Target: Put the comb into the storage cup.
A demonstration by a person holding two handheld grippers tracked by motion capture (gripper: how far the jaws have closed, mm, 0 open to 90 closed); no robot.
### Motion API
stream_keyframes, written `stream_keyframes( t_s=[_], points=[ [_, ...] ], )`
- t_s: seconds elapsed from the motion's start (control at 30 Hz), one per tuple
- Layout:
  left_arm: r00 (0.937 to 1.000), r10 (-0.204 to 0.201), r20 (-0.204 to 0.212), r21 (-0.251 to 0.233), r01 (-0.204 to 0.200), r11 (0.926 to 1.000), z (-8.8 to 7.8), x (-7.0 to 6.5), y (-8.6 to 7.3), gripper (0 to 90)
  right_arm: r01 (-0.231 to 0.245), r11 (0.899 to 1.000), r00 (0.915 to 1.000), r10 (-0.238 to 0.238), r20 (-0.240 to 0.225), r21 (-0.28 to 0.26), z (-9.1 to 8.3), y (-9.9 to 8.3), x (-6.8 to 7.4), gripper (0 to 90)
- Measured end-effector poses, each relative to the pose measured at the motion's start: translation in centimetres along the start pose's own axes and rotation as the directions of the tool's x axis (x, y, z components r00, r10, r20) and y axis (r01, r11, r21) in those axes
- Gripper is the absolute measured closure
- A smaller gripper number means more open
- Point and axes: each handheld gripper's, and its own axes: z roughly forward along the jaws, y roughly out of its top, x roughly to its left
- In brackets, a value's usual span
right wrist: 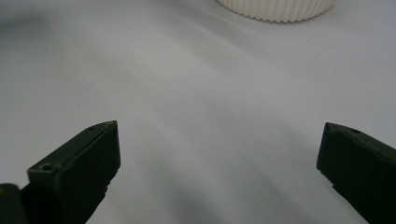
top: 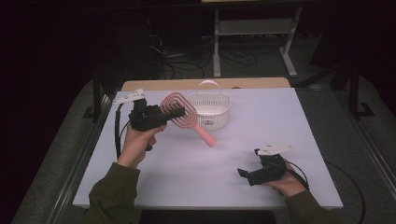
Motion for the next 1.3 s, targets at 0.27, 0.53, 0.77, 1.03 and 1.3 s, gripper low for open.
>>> stream_keyframes(
  t_s=[0.27, 0.53, 0.77, 1.03, 1.3],
  points=[
    [1.0000, 0.008, 0.005, -0.021, -0.008, 0.9998, 0.7, 0.1, 1.5, 64.2, -0.002, 1.000, 1.0000, 0.002, 0.005, -0.005, -0.1, 0.0, 0.0, 0.0],
    [1.0000, 0.008, 0.001, -0.041, -0.008, 0.9991, 0.9, 0.7, 2.8, 64.2, -0.003, 1.000, 1.0000, 0.003, 0.007, -0.007, -0.1, 0.0, 0.0, 0.0],
    [0.9999, 0.008, -0.011, -0.055, -0.008, 0.9985, 1.1, 1.4, 3.9, 64.2, -0.003, 1.000, 1.0000, 0.003, 0.009, -0.007, -0.2, 0.0, 0.0, 0.0],
    [0.9998, 0.005, -0.020, -0.068, -0.006, 0.9976, 1.7, 2.3, 5.1, 64.2, -0.004, 1.000, 0.9999, 0.004, 0.010, -0.010, -0.2, 0.0, 0.0, 0.0],
    [0.9989, 0.000, -0.048, -0.100, -0.005, 0.9949, 2.4, 3.3, 5.4, 64.2, -0.003, 1.000, 0.9999, 0.003, 0.011, -0.010, -0.3, 0.0, -0.1, 0.0]
  ],
)
